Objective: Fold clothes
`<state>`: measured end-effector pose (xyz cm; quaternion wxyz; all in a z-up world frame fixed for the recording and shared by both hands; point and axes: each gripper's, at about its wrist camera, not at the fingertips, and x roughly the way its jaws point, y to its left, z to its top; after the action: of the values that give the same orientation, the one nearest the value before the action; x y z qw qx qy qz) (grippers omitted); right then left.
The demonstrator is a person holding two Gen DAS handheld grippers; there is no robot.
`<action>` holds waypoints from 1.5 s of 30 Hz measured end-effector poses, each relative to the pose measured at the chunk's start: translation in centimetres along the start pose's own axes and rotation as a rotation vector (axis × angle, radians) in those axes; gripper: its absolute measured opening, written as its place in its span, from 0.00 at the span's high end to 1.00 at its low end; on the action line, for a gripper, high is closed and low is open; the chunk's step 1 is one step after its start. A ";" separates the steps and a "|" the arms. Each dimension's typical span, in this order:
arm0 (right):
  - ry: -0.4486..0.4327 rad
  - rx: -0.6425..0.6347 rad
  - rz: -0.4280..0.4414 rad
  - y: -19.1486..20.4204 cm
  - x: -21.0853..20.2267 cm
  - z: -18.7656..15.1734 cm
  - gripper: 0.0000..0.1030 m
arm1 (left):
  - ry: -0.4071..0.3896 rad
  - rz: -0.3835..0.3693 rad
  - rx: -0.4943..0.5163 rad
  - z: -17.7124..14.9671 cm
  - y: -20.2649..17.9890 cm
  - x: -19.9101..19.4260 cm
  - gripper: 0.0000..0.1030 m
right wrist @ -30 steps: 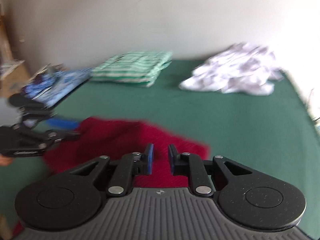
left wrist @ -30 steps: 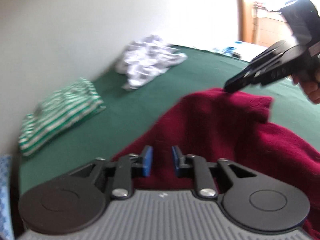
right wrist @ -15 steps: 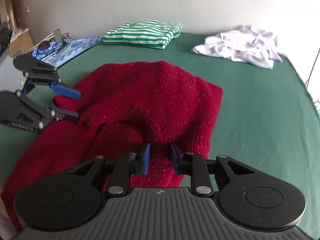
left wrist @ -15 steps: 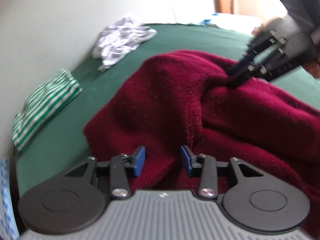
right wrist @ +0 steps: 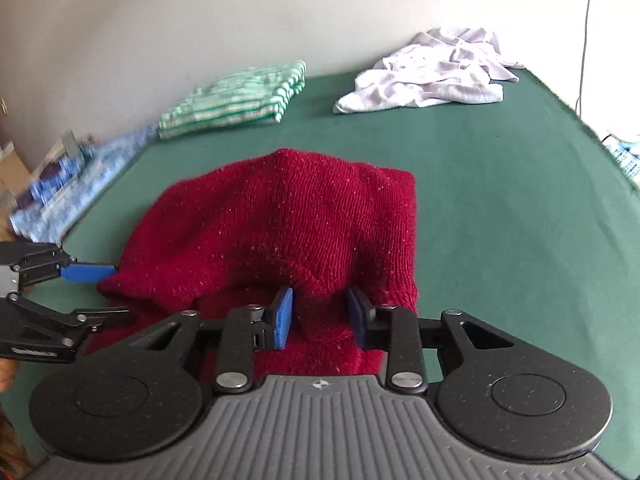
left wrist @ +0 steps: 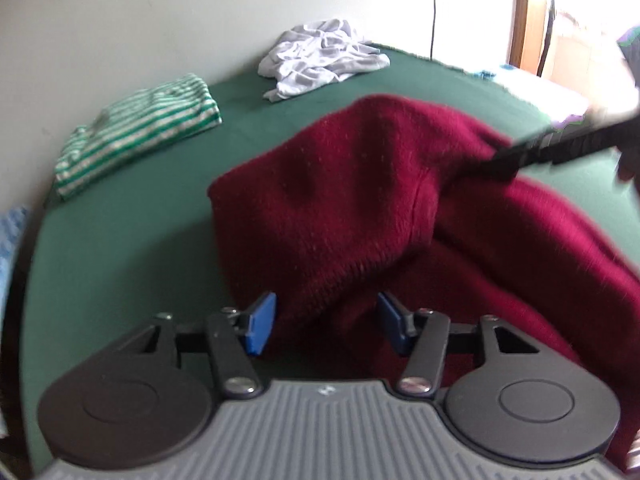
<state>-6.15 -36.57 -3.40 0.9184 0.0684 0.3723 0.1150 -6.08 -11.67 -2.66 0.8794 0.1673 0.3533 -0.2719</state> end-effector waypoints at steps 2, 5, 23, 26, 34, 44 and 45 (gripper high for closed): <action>-0.020 -0.024 0.006 0.4 -2.6 -0.5 0.67 | -0.016 -0.003 -0.009 -0.8 0.1 -2.2 0.43; 0.004 -0.089 -0.011 1.0 -6.7 -3.0 0.60 | -0.036 -0.019 -0.050 -2.9 0.1 -6.1 0.36; 0.281 0.127 0.194 -0.1 -10.9 -15.3 0.54 | 0.123 -0.210 -0.357 -13.4 -7.2 -12.0 0.44; 0.296 0.151 0.253 -0.6 -9.9 -15.5 0.49 | 0.122 -0.216 -0.423 -14.2 -7.7 -11.4 0.36; 0.337 0.073 0.326 0.7 -7.4 -16.4 0.47 | 0.140 -0.214 -0.438 -14.3 -9.5 -8.0 0.40; 0.257 -0.041 0.446 0.7 -10.5 -14.7 0.85 | 0.086 -0.193 -0.407 -11.9 -11.0 -11.9 0.98; 0.243 -0.045 0.466 0.5 -11.0 -14.3 0.85 | 0.070 -0.189 -0.407 -11.5 -10.9 -12.7 0.98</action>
<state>-23.89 -38.40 -6.10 0.8169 0.1177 0.4515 0.3391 -26.30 -10.20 -2.71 0.8529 -0.0383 0.4451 -0.2701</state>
